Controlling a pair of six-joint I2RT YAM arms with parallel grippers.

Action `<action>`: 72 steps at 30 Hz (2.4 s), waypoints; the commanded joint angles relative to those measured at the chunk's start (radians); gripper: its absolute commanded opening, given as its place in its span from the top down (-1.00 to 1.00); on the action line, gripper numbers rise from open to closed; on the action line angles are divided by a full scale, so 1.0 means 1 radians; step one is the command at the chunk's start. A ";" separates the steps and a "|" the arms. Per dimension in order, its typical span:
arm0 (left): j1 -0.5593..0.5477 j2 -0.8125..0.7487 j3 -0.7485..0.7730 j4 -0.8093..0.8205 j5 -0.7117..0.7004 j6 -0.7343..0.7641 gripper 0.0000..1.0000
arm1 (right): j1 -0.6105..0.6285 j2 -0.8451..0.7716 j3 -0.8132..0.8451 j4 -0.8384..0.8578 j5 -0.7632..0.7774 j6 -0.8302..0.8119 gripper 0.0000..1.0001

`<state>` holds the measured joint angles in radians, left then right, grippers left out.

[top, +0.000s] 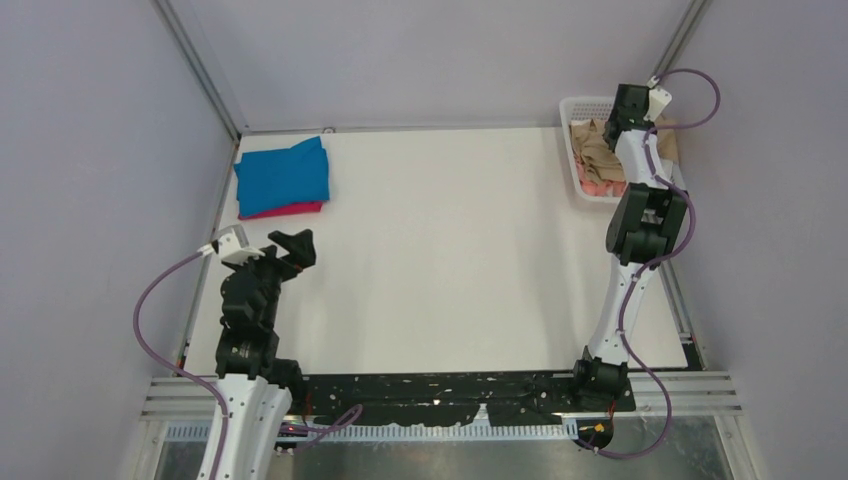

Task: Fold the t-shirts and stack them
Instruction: Grab crumpled tshirt from bin with the right arm, then move the tshirt to the center of the board, then flatten out the tshirt

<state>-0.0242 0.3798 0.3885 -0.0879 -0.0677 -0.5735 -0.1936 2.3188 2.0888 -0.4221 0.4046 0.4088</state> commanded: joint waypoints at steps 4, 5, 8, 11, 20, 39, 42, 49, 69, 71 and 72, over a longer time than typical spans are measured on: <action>0.004 0.006 0.004 0.042 -0.004 -0.035 -0.98 | 0.008 -0.223 0.075 0.015 -0.096 -0.065 0.89; 0.003 0.017 0.000 0.065 0.014 -0.042 -0.98 | 0.008 -0.277 0.066 0.027 -0.112 -0.075 0.89; 0.003 0.059 0.008 0.108 0.088 -0.051 -0.98 | 0.010 -0.394 0.020 0.099 -0.229 -0.085 0.89; 0.003 0.107 0.020 0.101 0.126 -0.076 -0.98 | 0.019 -0.536 -0.037 0.148 -0.322 -0.090 0.89; -0.007 0.192 0.059 0.002 0.215 -0.117 -0.98 | 0.260 -0.828 -0.068 0.117 -0.373 -0.247 0.89; -0.010 -0.054 0.127 -0.464 0.117 -0.108 -0.98 | 0.783 -1.142 -0.653 0.297 -0.351 -0.111 0.89; -0.009 -0.065 0.110 -0.497 0.036 -0.121 -0.98 | 0.778 -1.349 -0.995 0.357 -0.026 -0.103 0.72; -0.009 -0.002 0.065 -0.438 0.017 -0.148 -0.98 | 0.734 -1.486 -1.391 0.187 0.231 -0.011 -0.93; -0.545 0.428 -0.015 -0.107 0.103 -0.317 -0.98 | 0.875 -1.407 -1.499 0.114 0.169 0.199 -0.90; -0.689 0.431 -0.007 -0.107 0.012 -0.347 -0.98 | 0.875 -1.433 -1.522 0.092 0.225 0.229 -0.91; -0.753 0.453 0.012 -0.115 -0.034 -0.357 -0.98 | 0.875 -1.443 -1.530 0.082 0.258 0.246 -0.91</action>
<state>-0.5755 0.8207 0.3622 -0.2276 0.0975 -0.8490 0.6811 0.9329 0.5819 -0.3321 0.5125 0.5564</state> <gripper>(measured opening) 0.992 0.954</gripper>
